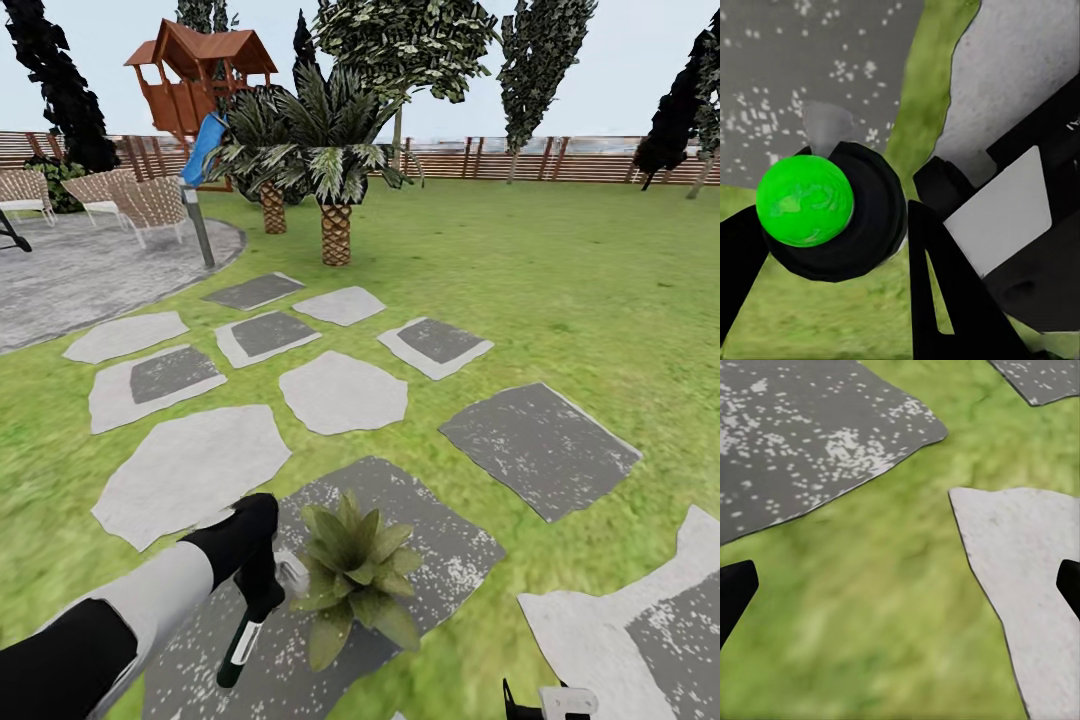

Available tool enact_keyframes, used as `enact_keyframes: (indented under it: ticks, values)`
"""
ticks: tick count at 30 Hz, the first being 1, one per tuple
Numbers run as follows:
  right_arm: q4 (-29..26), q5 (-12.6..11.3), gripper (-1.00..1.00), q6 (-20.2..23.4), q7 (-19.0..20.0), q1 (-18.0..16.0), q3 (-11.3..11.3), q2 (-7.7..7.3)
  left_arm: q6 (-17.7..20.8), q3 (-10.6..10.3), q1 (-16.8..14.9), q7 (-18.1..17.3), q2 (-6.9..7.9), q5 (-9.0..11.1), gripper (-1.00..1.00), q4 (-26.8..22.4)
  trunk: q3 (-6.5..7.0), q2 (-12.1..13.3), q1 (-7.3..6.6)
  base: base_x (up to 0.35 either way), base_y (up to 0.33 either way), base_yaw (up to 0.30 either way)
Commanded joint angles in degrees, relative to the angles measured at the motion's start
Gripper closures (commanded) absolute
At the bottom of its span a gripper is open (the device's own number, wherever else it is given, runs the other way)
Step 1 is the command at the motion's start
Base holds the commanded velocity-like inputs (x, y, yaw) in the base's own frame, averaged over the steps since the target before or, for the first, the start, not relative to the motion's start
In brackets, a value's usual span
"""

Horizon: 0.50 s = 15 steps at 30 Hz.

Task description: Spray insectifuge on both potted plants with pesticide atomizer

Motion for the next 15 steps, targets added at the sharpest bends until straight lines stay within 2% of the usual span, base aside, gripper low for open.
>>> enact_keyframes:
  ticks: [1,4,9,13,15]
  values:
    - [0.0,0.4,-1.00,-0.1,-0.4,0.0,0.0,0.00,0.5,0.1,-0.4,-1.0,0.06,-0.6,1.00,-0.1,-0.05,0.0,-0.01,0.000,0.000,0.000]
    - [0.0,0.4,-1.00,-0.1,-0.4,0.0,0.0,0.00,0.3,0.4,-0.7,-2.5,0.61,-0.7,1.00,0.0,-0.05,0.0,-0.01,0.000,0.000,0.000]
    - [0.1,0.4,-1.00,-0.1,-0.3,0.0,0.0,0.00,0.0,0.5,-0.4,-2.8,4.41,-0.6,1.00,0.4,-0.05,0.0,-0.01,0.000,0.000,0.000]
    - [0.1,0.4,-1.00,-0.1,-0.3,0.0,0.0,0.00,-0.1,0.4,0.1,-2.8,4.29,-0.6,1.00,0.1,-0.05,0.0,-0.01,0.022,0.000,0.000]
    - [0.1,0.4,-1.00,-0.1,-0.3,0.0,0.0,0.00,0.0,0.4,-0.3,-2.8,4.07,-0.6,1.00,0.0,-0.05,0.0,-0.01,0.233,0.049,0.000]
